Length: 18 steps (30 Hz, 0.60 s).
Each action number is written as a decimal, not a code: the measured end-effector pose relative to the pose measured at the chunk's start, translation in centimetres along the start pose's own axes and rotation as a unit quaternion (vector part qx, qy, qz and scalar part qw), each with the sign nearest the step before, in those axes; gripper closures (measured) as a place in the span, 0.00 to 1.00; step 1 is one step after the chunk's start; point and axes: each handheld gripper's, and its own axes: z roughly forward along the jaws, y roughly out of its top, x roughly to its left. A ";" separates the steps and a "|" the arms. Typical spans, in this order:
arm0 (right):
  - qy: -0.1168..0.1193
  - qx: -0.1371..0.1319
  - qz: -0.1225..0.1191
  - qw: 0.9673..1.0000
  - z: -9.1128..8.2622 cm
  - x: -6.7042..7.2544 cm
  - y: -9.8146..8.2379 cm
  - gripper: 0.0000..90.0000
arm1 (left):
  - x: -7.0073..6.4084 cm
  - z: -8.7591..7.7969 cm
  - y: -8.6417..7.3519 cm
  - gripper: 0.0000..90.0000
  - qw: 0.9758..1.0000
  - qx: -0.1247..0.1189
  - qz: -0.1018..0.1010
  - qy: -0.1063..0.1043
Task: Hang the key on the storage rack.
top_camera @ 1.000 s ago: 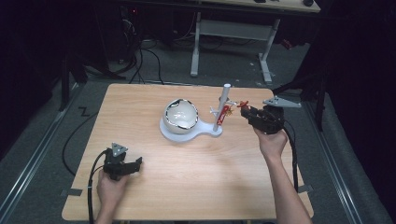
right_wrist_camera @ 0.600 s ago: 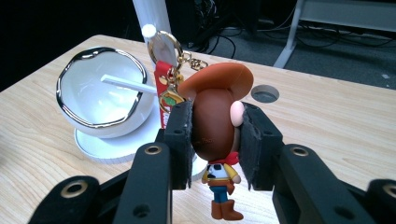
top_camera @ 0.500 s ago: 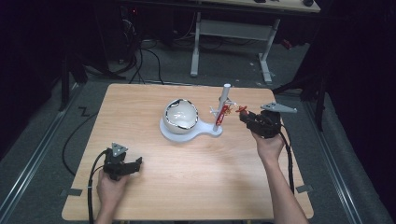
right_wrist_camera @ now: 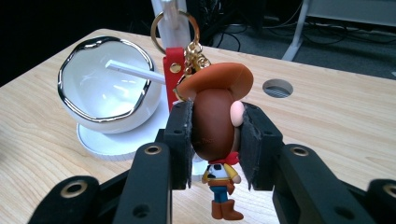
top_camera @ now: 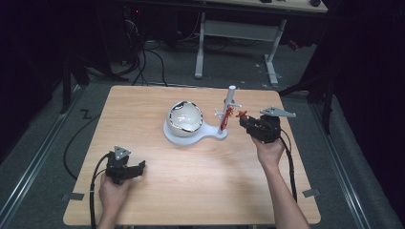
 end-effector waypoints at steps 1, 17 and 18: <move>0.000 0.001 0.000 1.000 0.1 0.0 -0.1 0.75 | 0.0 0.0 0.0 0.22 1.000 0.000 0.000 0.000; 0.001 0.010 0.007 1.000 1.7 0.2 -1.4 0.74 | 0.0 0.0 0.0 0.22 1.000 0.000 0.001 0.001; 0.001 0.011 0.007 1.000 1.8 0.3 -1.4 0.74 | 0.0 0.0 0.0 0.22 1.000 0.000 0.001 0.001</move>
